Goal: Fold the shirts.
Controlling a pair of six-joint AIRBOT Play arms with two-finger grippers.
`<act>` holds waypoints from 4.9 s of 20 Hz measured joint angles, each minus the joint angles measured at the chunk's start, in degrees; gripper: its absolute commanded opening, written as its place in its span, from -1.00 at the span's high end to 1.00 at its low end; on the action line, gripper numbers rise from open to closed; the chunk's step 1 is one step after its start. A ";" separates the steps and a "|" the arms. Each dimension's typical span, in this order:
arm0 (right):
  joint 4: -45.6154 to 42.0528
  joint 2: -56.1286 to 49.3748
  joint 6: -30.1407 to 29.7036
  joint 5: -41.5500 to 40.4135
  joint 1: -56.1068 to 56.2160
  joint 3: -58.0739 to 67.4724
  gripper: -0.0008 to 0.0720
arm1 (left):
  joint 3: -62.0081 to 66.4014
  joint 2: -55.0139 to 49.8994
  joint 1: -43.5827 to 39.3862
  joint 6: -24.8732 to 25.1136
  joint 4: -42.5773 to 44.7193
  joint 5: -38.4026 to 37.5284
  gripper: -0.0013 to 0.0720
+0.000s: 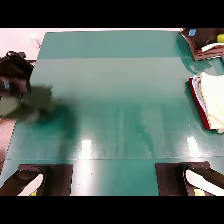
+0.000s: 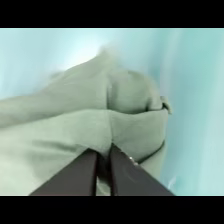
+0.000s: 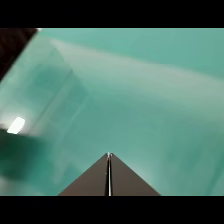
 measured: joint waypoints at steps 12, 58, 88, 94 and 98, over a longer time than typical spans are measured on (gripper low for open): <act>-0.55 0.07 1.99 3.23 0.00 13.14 0.93 | 29.79 -30.38 -35.34 9.25 -7.50 4.59 -0.71; 10.93 0.39 -4.90 -7.10 13.05 -67.34 -0.43 | 24.52 -49.33 -4.00 13.79 -33.51 10.43 0.90; -13.25 22.84 3.06 15.06 -21.49 -0.52 0.95 | 42.16 -0.09 -3.80 16.57 -20.57 5.92 0.90; -10.56 11.89 4.79 19.98 -23.10 4.28 0.95 | 25.83 -3.48 -3.78 16.70 -20.57 -6.05 0.90; -12.35 2.03 5.60 21.33 -15.98 -4.44 0.95 | 4.66 -8.59 -3.78 18.25 -22.56 -3.96 0.90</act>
